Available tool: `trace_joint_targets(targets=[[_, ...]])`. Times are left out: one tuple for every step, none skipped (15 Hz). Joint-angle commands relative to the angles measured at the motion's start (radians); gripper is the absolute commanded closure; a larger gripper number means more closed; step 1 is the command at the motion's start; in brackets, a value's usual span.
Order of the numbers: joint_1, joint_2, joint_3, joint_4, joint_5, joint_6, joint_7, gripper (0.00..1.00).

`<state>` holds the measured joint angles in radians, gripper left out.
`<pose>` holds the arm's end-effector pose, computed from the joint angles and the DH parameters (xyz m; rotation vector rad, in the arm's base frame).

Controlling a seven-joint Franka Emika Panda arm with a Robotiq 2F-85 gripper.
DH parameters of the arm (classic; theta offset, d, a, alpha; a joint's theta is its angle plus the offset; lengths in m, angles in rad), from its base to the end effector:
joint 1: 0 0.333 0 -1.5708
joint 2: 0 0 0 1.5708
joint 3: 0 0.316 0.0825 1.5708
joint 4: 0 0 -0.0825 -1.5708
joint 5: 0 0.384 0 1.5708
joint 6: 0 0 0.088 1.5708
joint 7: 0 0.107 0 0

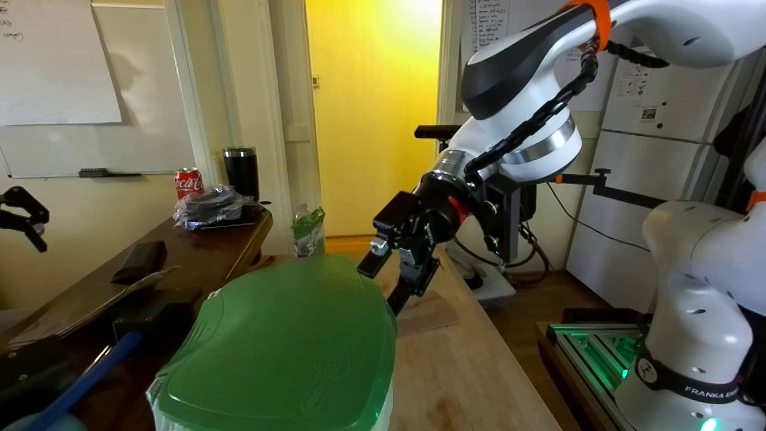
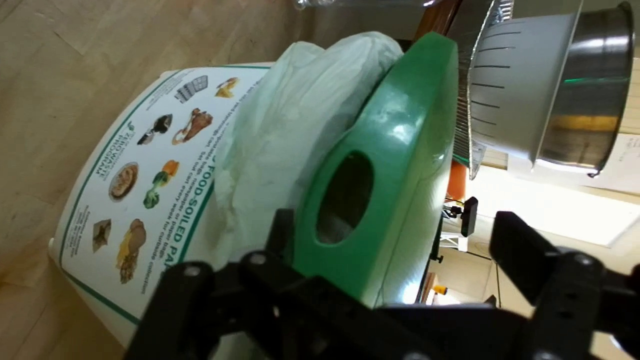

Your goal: Open the trash can then put the plastic inside

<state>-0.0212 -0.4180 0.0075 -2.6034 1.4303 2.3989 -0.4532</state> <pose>0.4209 0.0017 0.4206 -2.0381 0.6377 -0.4745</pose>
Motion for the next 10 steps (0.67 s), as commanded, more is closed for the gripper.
trace_joint_targets(targets=[[-0.003, -0.056, 0.016, -0.016, 0.004, 0.025, -0.032, 0.0], [-0.003, -0.066, 0.019, -0.015, -0.002, 0.027, -0.04, 0.0], [-0.004, -0.076, 0.022, -0.013, -0.014, 0.028, -0.046, 0.0], [-0.004, -0.081, 0.025, -0.009, -0.023, 0.03, -0.054, 0.0], [-0.004, -0.087, 0.029, -0.002, -0.033, 0.033, -0.064, 0.0], [-0.004, -0.09, 0.031, 0.005, -0.039, 0.034, -0.072, 0.0], [-0.003, -0.094, 0.033, 0.015, -0.052, 0.031, -0.083, 0.0], [-0.002, -0.095, 0.036, 0.024, -0.06, 0.033, -0.09, 0.0], [-0.001, -0.094, 0.036, 0.035, -0.072, 0.031, -0.103, 0.0], [0.0, -0.092, 0.036, 0.048, -0.092, 0.026, -0.11, 0.0]])
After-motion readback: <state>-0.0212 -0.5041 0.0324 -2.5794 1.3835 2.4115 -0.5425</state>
